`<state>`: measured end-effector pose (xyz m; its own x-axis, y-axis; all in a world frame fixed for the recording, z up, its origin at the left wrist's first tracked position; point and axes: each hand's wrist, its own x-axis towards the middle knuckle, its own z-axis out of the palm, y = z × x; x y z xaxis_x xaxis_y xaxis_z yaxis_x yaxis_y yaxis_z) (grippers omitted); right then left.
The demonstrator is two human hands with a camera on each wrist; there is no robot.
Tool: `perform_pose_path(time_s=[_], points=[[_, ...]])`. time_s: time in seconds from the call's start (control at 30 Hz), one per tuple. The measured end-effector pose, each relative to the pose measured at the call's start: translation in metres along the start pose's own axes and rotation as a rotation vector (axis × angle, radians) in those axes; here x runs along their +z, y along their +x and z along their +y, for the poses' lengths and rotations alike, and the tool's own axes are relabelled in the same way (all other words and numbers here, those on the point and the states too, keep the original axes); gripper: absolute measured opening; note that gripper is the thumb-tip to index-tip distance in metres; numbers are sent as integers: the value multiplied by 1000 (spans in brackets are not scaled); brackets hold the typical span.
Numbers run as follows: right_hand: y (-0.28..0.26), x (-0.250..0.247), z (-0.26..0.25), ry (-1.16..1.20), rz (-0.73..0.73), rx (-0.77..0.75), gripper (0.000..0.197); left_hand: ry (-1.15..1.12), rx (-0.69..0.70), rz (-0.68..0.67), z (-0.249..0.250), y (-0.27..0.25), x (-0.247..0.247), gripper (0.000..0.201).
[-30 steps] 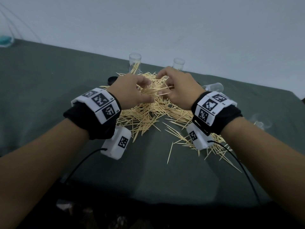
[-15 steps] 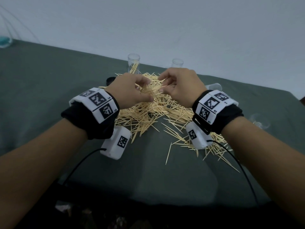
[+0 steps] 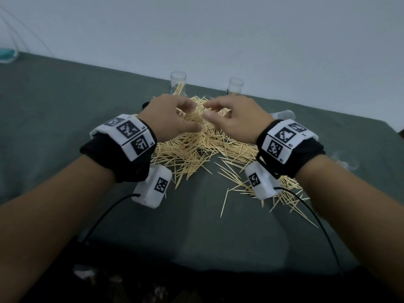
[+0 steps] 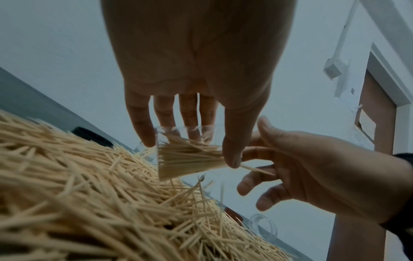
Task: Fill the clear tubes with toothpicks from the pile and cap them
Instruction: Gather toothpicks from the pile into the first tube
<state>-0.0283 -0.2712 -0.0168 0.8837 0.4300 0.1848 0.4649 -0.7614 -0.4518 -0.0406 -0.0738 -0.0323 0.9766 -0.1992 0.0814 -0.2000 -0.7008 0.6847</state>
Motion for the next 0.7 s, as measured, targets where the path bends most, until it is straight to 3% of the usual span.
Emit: perform_pose_path(time_s=[0.27, 0.53, 0.7], points=[[1, 2, -2, 9, 105, 13, 12, 40, 72, -31, 9, -6, 13, 50], [1, 1, 0, 67, 167, -18, 13, -7, 41, -28, 4, -3, 5, 58], [-2, 6, 0, 102, 212, -43, 12, -23, 64, -58, 7, -4, 7, 52]])
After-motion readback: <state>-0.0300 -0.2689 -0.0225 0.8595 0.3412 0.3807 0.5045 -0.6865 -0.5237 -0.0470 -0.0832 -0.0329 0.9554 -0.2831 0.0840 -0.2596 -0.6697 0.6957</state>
